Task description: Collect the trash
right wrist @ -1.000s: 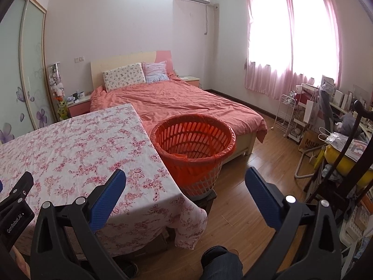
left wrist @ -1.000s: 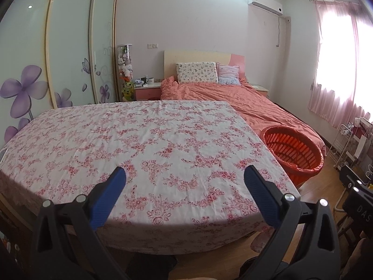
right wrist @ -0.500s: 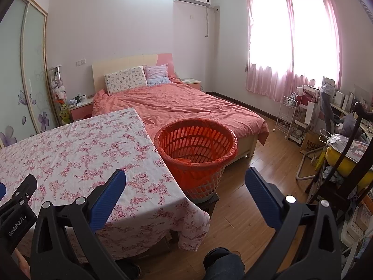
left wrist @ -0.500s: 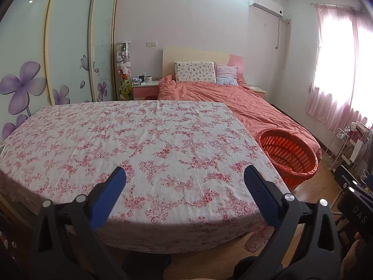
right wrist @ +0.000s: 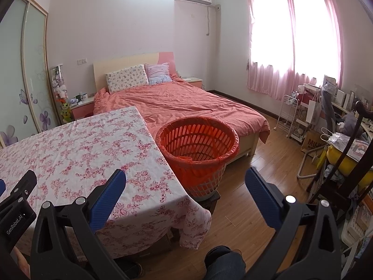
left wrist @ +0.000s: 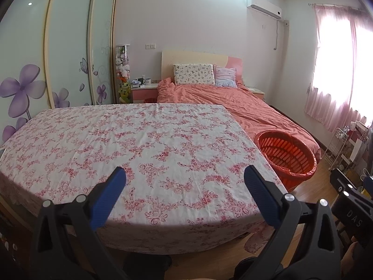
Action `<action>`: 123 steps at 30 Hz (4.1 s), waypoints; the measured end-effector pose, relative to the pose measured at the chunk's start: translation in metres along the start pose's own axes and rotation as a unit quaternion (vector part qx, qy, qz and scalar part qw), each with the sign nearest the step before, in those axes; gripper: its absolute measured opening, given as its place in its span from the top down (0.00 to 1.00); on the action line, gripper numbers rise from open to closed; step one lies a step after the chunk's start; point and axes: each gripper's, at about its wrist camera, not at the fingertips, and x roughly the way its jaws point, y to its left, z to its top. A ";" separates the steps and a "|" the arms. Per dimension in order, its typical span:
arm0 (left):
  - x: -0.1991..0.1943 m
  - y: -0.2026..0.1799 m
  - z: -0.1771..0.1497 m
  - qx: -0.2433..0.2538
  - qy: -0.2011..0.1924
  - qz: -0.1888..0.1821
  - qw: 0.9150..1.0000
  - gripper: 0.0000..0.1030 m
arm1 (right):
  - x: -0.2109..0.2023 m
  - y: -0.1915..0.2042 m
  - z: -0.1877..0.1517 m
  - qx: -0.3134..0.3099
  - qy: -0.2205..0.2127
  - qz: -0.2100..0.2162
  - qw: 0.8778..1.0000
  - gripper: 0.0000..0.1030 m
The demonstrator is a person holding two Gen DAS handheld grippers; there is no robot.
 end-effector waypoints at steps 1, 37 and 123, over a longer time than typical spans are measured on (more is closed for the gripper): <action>0.000 -0.001 0.000 0.001 0.000 0.002 1.000 0.04 | 0.000 0.000 0.000 0.000 0.000 0.000 1.000 0.02; 0.003 -0.004 0.004 0.010 0.000 0.011 1.000 0.04 | 0.004 -0.004 0.002 0.002 0.003 -0.002 1.000 0.02; 0.005 0.000 0.002 0.012 0.001 0.012 1.000 0.04 | 0.008 -0.008 0.001 0.001 0.009 -0.001 1.000 0.02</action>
